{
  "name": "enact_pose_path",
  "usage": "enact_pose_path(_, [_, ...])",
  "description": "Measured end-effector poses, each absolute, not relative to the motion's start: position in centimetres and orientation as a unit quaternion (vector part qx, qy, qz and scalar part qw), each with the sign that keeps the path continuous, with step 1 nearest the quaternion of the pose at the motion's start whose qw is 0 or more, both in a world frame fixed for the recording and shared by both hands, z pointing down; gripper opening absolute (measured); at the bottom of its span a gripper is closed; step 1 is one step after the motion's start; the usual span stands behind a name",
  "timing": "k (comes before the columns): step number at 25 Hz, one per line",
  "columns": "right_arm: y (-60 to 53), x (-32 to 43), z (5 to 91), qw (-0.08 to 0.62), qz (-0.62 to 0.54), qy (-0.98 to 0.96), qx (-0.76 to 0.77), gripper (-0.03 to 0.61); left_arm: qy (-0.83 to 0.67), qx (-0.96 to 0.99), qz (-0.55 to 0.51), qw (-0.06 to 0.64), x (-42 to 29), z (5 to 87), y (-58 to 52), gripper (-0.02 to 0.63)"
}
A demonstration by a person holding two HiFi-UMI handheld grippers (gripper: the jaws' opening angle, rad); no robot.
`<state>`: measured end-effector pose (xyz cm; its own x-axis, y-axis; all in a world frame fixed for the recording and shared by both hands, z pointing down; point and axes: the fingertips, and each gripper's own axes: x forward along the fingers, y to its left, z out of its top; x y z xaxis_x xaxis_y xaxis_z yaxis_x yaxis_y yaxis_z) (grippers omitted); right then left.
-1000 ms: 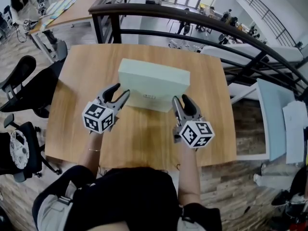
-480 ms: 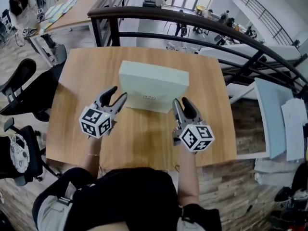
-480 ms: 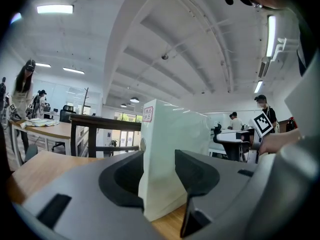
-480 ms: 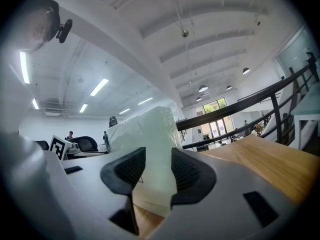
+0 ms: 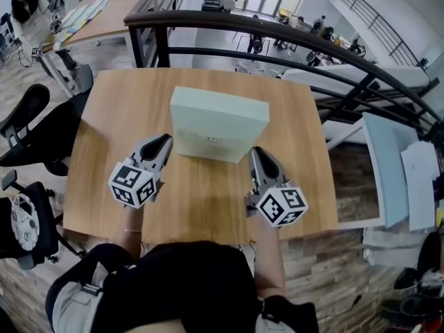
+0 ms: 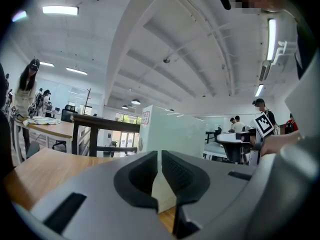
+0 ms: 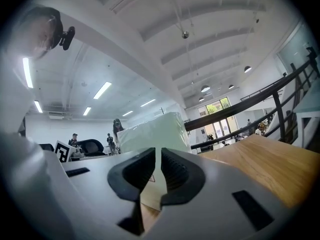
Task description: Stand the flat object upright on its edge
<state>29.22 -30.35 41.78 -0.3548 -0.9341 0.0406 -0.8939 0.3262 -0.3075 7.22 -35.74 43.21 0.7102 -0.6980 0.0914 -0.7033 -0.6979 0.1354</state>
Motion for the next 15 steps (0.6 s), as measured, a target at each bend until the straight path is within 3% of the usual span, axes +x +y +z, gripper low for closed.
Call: enact_pose_path(15, [-30.62,28.51,41.70,0.073,-0.140,0.818,-0.552,0.035,-0.372,0.923,0.027,0.090,7.50,43.19,-35.05,0.035])
